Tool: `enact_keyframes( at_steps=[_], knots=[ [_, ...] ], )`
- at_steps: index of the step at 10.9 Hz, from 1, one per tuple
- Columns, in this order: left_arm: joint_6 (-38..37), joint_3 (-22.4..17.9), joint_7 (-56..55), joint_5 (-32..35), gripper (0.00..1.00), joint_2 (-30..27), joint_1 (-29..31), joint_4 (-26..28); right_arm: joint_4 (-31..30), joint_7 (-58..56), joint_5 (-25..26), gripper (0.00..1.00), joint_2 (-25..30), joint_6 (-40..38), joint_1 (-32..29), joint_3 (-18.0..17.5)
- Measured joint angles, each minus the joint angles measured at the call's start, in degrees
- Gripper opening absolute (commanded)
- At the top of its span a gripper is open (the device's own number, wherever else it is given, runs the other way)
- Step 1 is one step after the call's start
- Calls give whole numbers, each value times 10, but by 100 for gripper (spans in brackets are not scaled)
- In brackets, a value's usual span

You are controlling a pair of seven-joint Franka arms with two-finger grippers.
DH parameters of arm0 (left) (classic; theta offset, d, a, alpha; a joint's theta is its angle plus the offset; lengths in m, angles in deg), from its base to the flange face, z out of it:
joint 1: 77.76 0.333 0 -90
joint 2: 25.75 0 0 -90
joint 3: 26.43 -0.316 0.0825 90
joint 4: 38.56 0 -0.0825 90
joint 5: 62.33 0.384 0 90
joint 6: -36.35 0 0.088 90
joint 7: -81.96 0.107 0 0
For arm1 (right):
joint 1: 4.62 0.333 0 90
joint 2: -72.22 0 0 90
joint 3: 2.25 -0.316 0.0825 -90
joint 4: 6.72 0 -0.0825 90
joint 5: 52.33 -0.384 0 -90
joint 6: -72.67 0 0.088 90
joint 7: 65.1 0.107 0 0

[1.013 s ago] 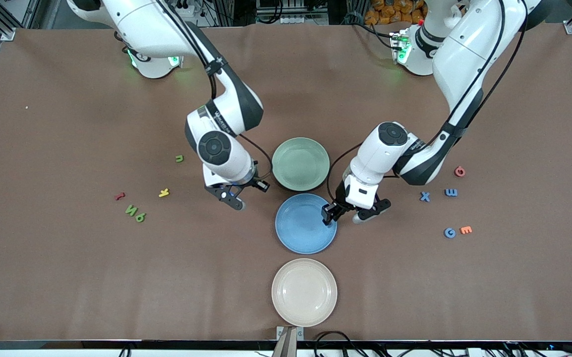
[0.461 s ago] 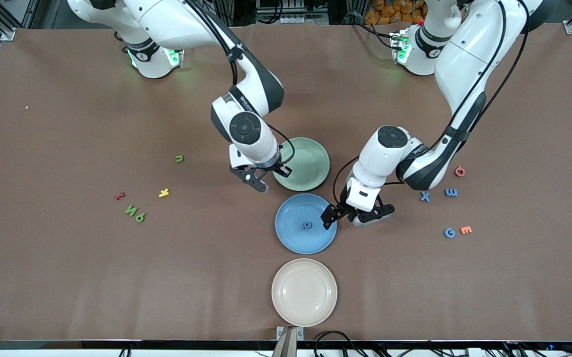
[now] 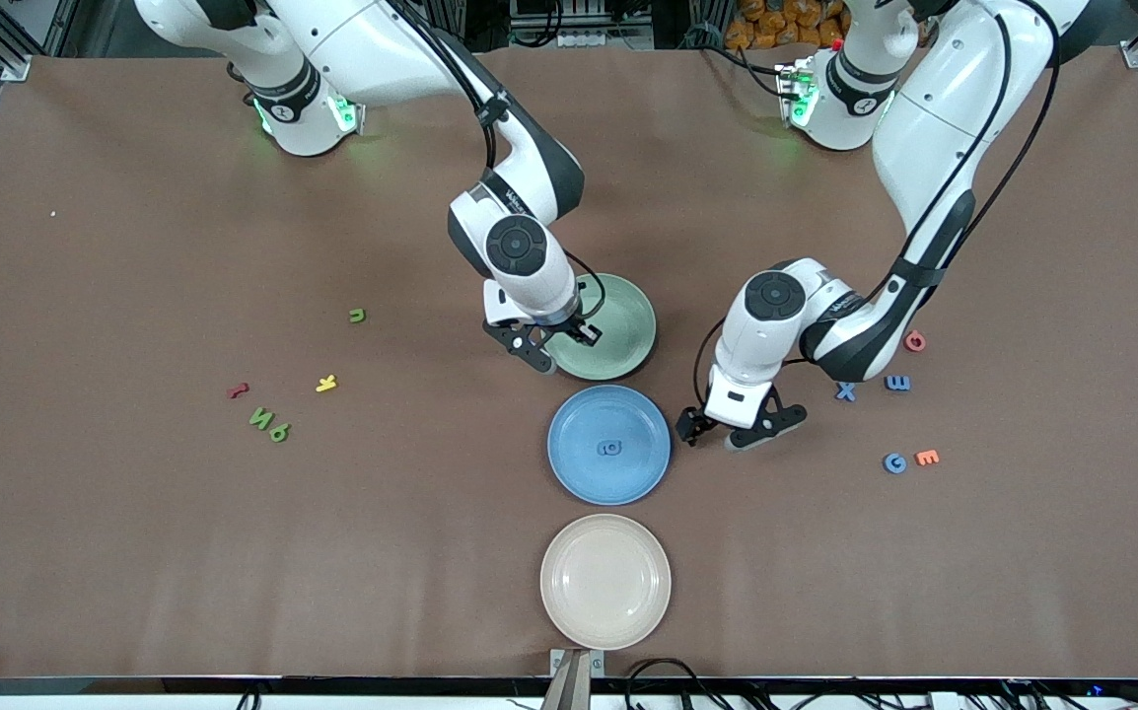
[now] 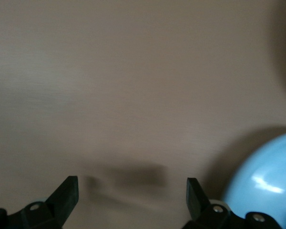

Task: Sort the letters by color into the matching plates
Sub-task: 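Open both grippers to release the letters onto the plates, then grasp the blue X with the left gripper while the right reaches green 9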

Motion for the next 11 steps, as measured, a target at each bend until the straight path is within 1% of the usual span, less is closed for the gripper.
enact_keyframes(
  at_steps=[2, 5, 9, 10, 11],
  knots=[
    [-18, 0, 35, 4, 100, -3, 15, 1, 0, 10, 0, 67, -3, 8, 3, -3],
    [-27, 0, 92, 5, 100, -18, 30, 13, 0, 13, 0, 67, -3, 11, 8, -5],
    [-28, 5, 155, 5, 100, -57, 61, 70, 4, 12, 0, 67, 1, 14, 3, -2],
    [-29, 21, 189, 5, 100, -71, 88, 92, 5, 7, 1, 67, 13, 10, -8, -1],
    [-29, 49, 221, 5, 100, -83, 130, 112, 3, -12, 1, 69, 30, -6, -22, -1]
  ],
)
